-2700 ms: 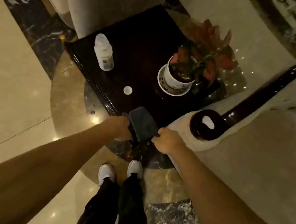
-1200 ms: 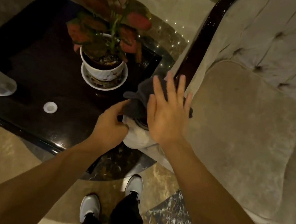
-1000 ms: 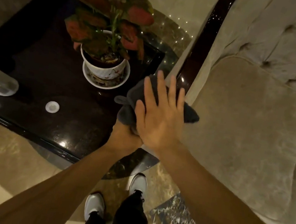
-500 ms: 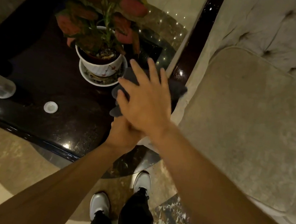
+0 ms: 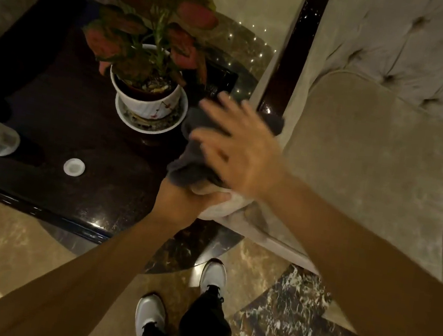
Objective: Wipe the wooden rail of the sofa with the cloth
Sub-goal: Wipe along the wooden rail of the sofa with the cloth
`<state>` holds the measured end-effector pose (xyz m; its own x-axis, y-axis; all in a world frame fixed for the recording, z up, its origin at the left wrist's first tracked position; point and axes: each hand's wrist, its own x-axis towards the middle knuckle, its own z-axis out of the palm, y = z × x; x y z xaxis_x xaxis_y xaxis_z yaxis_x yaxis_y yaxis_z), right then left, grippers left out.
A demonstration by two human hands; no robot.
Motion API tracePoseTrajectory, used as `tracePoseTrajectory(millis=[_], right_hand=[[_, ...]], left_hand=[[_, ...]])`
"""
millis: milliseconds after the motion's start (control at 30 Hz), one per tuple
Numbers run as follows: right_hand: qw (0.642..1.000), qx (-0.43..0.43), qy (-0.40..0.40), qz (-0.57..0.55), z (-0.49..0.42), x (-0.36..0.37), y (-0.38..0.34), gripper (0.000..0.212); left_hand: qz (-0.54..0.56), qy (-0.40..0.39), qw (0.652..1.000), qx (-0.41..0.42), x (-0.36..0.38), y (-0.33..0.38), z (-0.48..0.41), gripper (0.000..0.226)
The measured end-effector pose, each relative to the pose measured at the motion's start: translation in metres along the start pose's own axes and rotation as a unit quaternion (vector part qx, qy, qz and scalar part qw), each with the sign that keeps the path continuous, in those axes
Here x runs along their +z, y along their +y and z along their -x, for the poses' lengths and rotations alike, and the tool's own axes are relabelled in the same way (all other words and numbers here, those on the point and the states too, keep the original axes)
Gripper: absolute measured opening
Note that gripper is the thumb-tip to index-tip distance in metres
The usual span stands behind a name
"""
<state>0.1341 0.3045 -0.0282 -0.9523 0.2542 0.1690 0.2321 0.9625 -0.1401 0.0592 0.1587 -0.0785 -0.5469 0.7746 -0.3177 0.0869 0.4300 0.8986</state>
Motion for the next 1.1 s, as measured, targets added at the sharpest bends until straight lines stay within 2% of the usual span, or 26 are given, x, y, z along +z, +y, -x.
tracePoseTrajectory(millis=[67, 133, 167, 200, 233, 267, 300, 333, 433, 467, 567, 667, 767, 833, 933, 1033, 1100], right_hand=[[0.997, 0.059, 0.042, 0.024, 0.006, -0.005, 0.027, 0.036], [0.982, 0.167, 0.09, 0.015, 0.009, 0.003, 0.016, 0.037], [0.97, 0.217, 0.108, 0.0, 0.011, 0.011, -0.003, 0.039], [0.963, 0.242, 0.12, -0.009, 0.015, 0.019, -0.023, 0.041], [0.964, 0.236, 0.123, -0.015, 0.02, 0.025, -0.041, 0.043], [0.971, 0.209, 0.116, -0.014, 0.025, 0.028, -0.05, 0.044], [0.982, 0.163, 0.099, -0.012, 0.029, 0.026, -0.049, 0.043], [0.992, 0.1, 0.082, -0.015, 0.03, 0.02, -0.037, 0.042], [0.996, -0.092, 0.011, 0.013, 0.016, -0.001, 0.025, 0.042], [0.99, -0.13, -0.01, 0.043, 0.006, -0.006, 0.049, 0.043], [0.979, -0.16, -0.021, 0.123, -0.025, -0.018, 0.1, 0.043], [0.977, -0.169, -0.009, 0.133, -0.051, -0.027, 0.125, 0.044], [0.988, -0.124, 0.045, 0.078, -0.065, -0.034, 0.151, 0.042], [0.994, -0.072, 0.074, 0.032, -0.077, -0.04, 0.172, 0.04], [0.997, 0.003, 0.063, -0.047, -0.095, -0.046, 0.199, 0.039], [0.992, 0.067, 0.047, -0.099, -0.118, -0.054, 0.236, 0.041], [0.989, 0.1, 0.037, -0.105, -0.137, -0.057, 0.257, 0.041]], left_hand=[[0.025, -0.001, 0.998, 0.063, -0.007, 0.008, 0.001, 0.077], [0.009, -0.019, 0.996, 0.082, -0.011, 0.015, 0.001, 0.084], [0.01, -0.02, 0.996, 0.082, -0.013, 0.014, 0.0, 0.081], [0.01, -0.009, 0.997, 0.081, -0.013, 0.015, 0.0, 0.067], [-0.005, 0.01, 0.996, 0.086, -0.013, 0.017, 0.0, 0.044], [-0.032, 0.036, 0.995, 0.089, -0.009, 0.019, 0.001, 0.021], [-0.044, 0.056, 0.994, 0.087, -0.004, 0.021, 0.002, 0.009], [-0.034, 0.061, 0.994, 0.084, -0.001, 0.021, 0.004, 0.012], [0.086, 0.015, 0.995, 0.043, -0.005, 0.028, 0.002, 0.073], [0.083, -0.001, 0.996, 0.044, -0.007, 0.031, 0.001, 0.084], [-0.013, 0.002, 0.996, 0.084, -0.007, 0.05, -0.004, 0.094], [-0.136, 0.023, 0.977, 0.16, 0.001, 0.086, -0.033, 0.083], [-0.228, 0.012, 0.963, 0.141, 0.021, 0.121, -0.075, 0.073], [-0.228, 0.008, 0.967, 0.111, 0.038, 0.141, -0.102, 0.085], [-0.262, 0.036, 0.96, 0.092, 0.057, 0.163, -0.132, 0.097], [-0.31, 0.083, 0.942, 0.099, 0.069, 0.189, -0.169, 0.095], [-0.331, 0.077, 0.936, 0.094, 0.073, 0.205, -0.196, 0.094]])
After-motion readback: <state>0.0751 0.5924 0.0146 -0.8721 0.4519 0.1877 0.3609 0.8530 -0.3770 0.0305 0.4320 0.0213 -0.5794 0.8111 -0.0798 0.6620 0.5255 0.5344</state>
